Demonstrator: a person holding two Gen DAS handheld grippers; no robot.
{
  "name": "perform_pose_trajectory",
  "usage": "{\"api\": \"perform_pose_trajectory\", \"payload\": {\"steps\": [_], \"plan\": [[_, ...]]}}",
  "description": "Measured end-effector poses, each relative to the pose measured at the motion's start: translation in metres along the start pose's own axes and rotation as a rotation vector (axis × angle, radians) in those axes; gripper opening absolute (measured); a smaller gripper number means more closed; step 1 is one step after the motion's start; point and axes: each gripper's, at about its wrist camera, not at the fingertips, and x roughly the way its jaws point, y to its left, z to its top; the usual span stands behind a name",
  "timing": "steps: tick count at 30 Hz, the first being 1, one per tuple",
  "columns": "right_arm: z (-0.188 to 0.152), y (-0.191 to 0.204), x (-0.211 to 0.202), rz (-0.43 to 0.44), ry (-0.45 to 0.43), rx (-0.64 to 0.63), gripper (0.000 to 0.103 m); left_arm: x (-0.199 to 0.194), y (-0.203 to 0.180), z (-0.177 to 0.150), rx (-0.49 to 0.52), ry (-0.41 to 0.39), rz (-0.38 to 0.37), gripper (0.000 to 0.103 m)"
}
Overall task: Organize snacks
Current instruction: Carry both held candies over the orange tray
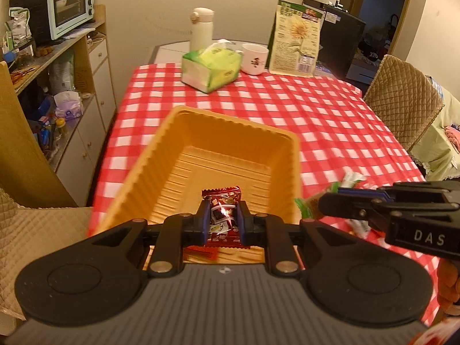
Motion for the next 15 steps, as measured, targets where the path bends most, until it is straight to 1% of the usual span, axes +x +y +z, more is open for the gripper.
{"api": "perform_pose_trajectory", "payload": {"steps": [7,15], "plan": [[0.0,0.013,0.033,-0.065,0.035,0.023,0.014,0.01,0.029,0.01,0.026,0.013,-0.015,0.017],[0.005,0.014,0.064,-0.133,0.075,0.041,0.014,0.031,0.042,0.02,0.059,0.046,-0.046,0.018]]}}
